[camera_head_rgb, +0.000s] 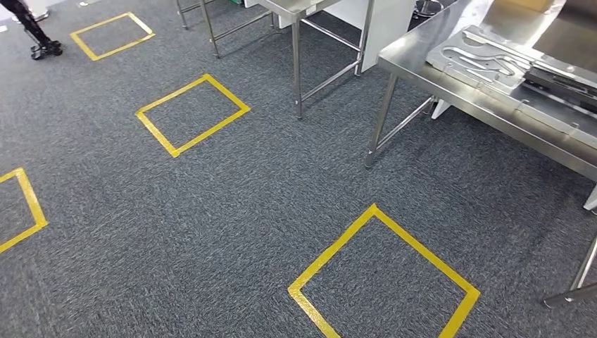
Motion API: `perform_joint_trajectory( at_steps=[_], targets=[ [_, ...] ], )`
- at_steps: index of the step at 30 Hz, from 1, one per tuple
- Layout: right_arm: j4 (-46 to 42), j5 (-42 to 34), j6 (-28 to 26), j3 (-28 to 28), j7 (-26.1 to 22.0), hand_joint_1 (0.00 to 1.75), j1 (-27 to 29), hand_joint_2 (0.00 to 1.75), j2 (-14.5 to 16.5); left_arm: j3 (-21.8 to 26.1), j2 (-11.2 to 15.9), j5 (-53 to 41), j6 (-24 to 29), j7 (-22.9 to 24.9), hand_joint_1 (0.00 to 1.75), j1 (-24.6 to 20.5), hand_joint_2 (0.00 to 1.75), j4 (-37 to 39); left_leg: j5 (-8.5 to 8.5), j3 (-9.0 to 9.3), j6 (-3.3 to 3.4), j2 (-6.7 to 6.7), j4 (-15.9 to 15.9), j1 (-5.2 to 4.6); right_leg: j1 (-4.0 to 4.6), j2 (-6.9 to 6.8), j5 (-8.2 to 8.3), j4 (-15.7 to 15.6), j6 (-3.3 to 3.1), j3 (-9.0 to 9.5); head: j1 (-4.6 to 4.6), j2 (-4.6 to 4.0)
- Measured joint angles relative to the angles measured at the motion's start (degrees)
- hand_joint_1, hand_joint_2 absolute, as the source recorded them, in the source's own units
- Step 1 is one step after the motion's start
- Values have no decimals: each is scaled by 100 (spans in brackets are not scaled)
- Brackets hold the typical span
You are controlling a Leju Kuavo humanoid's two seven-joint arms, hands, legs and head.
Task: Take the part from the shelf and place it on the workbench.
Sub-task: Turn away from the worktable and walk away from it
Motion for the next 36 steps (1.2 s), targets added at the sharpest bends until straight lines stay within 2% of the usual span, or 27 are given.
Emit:
perform_joint_trajectory(
  at_steps=[1, 2, 3, 5, 7, 8, 10, 11, 13, 15, 16, 17, 18, 19, 20, 22, 24, 25, 26, 28, 30, 31, 32, 33, 34, 35, 36],
  targets=[
    [1, 10, 6, 12, 18, 0, 1, 0, -1, -1, -5, 0, -32, -18, 0, -15, 0, -1, -122, -158, -23, 31, 330, 15, 7, -85, -6, 3, -3, 1, -1, 0],
    [1, 22, 7, 19, 25, 0, -2, 0, -4, -1, -10, 1, -72, -48, 0, -24, 0, -1, -141, -233, -42, 50, 495, 28, 11, -168, -15, 6, -1, 3, -1, 0],
    [1, 36, 8, 24, 27, 0, -8, 0, -8, -1, -15, 3, -111, -88, 0, -28, 0, -2, -50, -189, -55, 75, 431, 39, 11, -242, -26, 9, 7, 10, -1, 0],
    [0, 75, 4, 44, 37, 0, -24, 0, -18, -1, -22, 8, -175, -181, 0, -36, 0, -2, 317, 197, -53, 220, -274, 50, 13, -374, -55, 17, 41, 44, -1, 0],
    [0, 103, -30, 67, 56, 0, -41, 0, -38, -1, -34, 4, -248, -275, 0, -74, 0, -4, 540, 542, 2, 394, -932, 20, 33, -483, -88, 24, 102, 80, 0, 0],
    [-1, 107, -58, 73, 63, 0, -57, 0, -52, -2, -42, -9, -293, -310, 0, -94, 0, -5, 562, 606, 36, 432, -1069, 0, 40, -529, -100, 25, 138, 94, 1, 0],
    [-4, 106, -109, 76, 66, 0, -97, 0, -79, -8, -56, -38, -367, -328, 0, -118, 0, -7, 565, 589, 106, 340, -1096, -24, 37, -612, -110, 13, 208, 122, 1, 0],
    [-7, 105, -134, 77, 66, 0, -118, 0, -94, -11, -69, -57, -387, -297, 0, -122, 0, -7, 579, 592, 141, 292, -1116, -18, 23, -581, -133, 31, 245, 133, 2, 0],
    [-10, 104, -183, 77, 66, 0, -133, 0, -148, -19, -99, -91, -402, -152, 0, -152, 0, -7, 621, 606, 219, 197, -1159, 4, -1, -320, -342, 314, 304, 23, 2, 0],
    [-9, 108, -204, 77, 79, 0, -115, 0, -237, -31, -131, -116, -411, 12, 0, -183, 0, -7, 644, 592, 266, 92, -1166, 3, -15, -38, -740, 1059, 330, -338, 3, 0],
    [-8, 116, -199, 77, 95, 0, -103, 0, -285, -40, -143, -119, -418, 59, 0, -187, 0, -7, 648, 582, 275, 26, -1163, -4, -15, 5, -884, 1441, 337, -534, 3, 0],
    [-7, 127, -190, 77, 119, 0, -89, 0, -335, -51, -155, -122, -425, 80, 0, -184, 0, -7, 649, 577, 278, -50, -1159, -9, -16, 19, -923, 1677, 341, -665, 3, 0],
    [-6, 137, -180, 77, 145, 0, -76, 0, -381, -63, -167, -130, -432, 87, 0, -181, 0, -7, 648, 579, 277, -130, -1152, -11, -17, 26, -831, 1682, 341, -690, 4, 0],
    [-5, 145, -171, 77, 171, 0, -64, 0, -430, -79, -181, -140, -437, 89, 0, -178, 0, -7, 645, 585, 272, -216, -1142, -11, -21, 47, -626, 1446, 335, -602, 4, 0],
    [-4, 148, -162, 77, 197, 0, -55, 0, -478, -97, -197, -156, -437, 84, 0, -177, 0, -7, 638, 589, 261, -297, -1128, -10, -30, 121, -376, 1053, 325, -443, 4, 0],
    [0, 148, -145, 77, 236, 0, -39, 0, -562, -132, -225, -183, -421, 55, 0, -182, 0, -8, 618, 568, 217, -439, -1083, -26, -49, 372, -67, 350, 291, -161, 4, -1],
    [4, 144, -137, 75, 248, 0, -55, 0, -619, -145, -242, -178, -400, 12, 0, -184, 0, -10, 615, 528, 149, -545, -1065, -28, -39, 481, -48, 149, 246, -88, 3, -1],
    [3, 143, -134, 75, 238, 0, -71, 0, -633, -146, -250, -172, -395, -5, 0, -181, 0, -11, 624, 513, 110, -599, -1073, -17, -36, 420, -37, 138, 212, -84, 2, 0],
    [1, 142, -131, 74, 223, 0, -86, 0, -644, -150, -260, -181, -399, -15, 0, -177, 0, -11, 618, 500, 77, -579, -1059, -9, -37, 355, -25, 117, 170, -69, 2, 0],
    [-4, 142, -128, 74, 186, 0, -94, 0, -648, -166, -286, -227, -420, -25, 0, -188, 0, -11, 466, 391, 26, -325, -825, -13, -46, 211, -4, 71, 76, -44, -2, 0],
    [-4, 143, -113, 74, 172, 0, -88, 0, -648, -189, -319, -257, -432, -23, 0, -211, 0, -11, 93, 74, -16, -27, -143, -9, -24, 50, -11, 57, 17, -36, -7, 0],
    [-4, 146, -89, 74, 173, 0, -88, 0, -649, -197, -337, -257, -426, -18, 0, -215, 0, -11, -83, -120, -38, 25, 261, 1, -11, -37, -18, 58, 4, -37, -7, 0],
    [-4, 154, -55, 74, 176, 0, -93, 0, -650, -203, -353, -248, -413, -11, 0, -216, 0, -11, -166, -253, -55, 47, 541, 11, -2, -122, -25, 59, -1, -35, -7, 0],
    [-4, 165, -22, 75, 179, 0, -105, 0, -651, -206, -367, -234, -395, -7, 0, -216, 0, -11, -139, -284, -64, 63, 618, 17, 4, -201, -33, 61, 1, -29, -7, 0],
    [-4, 177, 7, 76, 182, 0, -121, 0, -652, -207, -375, -219, -375, -3, 0, -211, 0, -11, -3, -192, -64, 86, 450, 20, 7, -269, -42, 61, 8, -17, -7, 0],
    [-4, 189, 26, 78, 184, 0, -139, 0, -651, -207, -379, -202, -355, -2, 0, -207, 0, -11, 200, 11, -51, 146, 73, 17, 9, -333, -56, 62, 22, 4, -7, 0],
    [-4, 197, 35, 82, 185, 0, -153, 0, -651, -206, -380, -184, -337, -3, 0, -207, 0, -11, 369, 240, -25, 275, -367, 1, 18, -394, -73, 64, 43, 26, -7, 0]
  ],
)
